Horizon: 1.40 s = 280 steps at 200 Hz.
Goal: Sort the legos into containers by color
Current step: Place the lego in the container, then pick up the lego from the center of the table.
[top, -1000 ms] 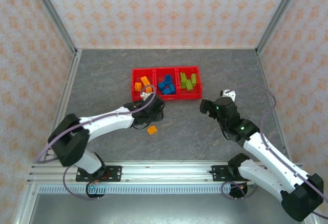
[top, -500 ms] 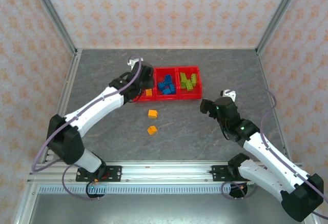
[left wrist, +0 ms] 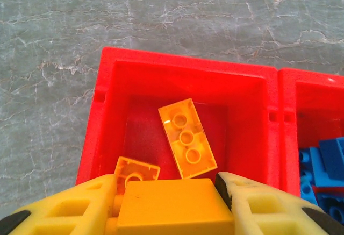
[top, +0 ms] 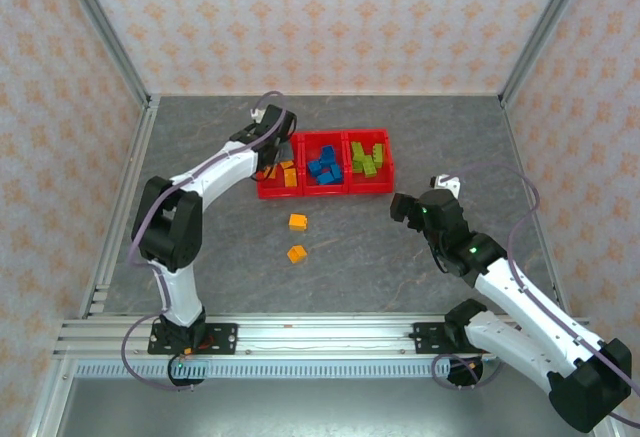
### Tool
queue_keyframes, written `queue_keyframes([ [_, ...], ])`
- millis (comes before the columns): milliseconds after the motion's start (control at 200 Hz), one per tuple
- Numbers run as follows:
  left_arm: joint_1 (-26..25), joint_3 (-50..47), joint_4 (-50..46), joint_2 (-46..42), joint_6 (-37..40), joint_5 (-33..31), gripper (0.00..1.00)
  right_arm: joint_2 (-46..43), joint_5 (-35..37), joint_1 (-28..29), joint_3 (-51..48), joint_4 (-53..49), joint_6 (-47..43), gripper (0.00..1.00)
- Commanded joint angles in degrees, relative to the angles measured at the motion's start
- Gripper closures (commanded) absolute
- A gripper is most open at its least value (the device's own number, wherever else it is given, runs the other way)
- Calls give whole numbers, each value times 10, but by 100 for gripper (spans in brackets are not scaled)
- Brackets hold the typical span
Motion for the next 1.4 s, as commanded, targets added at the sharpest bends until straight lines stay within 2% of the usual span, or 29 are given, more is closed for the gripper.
queue_keyframes([
  [0,4,37,22,36,14,9,60,-4,9,3,-3,-2,2,0],
  [140,6,67,23,70,15,20,57,-2,7,3,-3,-2,1,0],
  [270,6,82,28,77,17,35,48,-2,8,3,-2,-3,1,0],
  [471,6,34,75,17,22,58,17,-2,9,3,-2,-4,2,0],
  [611,6,-13,78,-61,22,60,1,1,8,2,-3,-2,1,0],
  [856,-12,-194,91,-228,-11,88,1,4,1,3,-2,-2,0,0],
  [1026,-90,-304,81,-322,-33,59,1,4,-2,3,0,-6,0,0],
  [1206,-162,-374,68,-342,-84,39,1,4,-6,3,0,-5,-1,0],
  [1292,-171,-408,77,-335,-102,30,1,5,-9,3,-1,-5,-1,0],
  [1397,-172,-433,113,-320,-113,50,1,4,-9,3,1,-7,0,0],
])
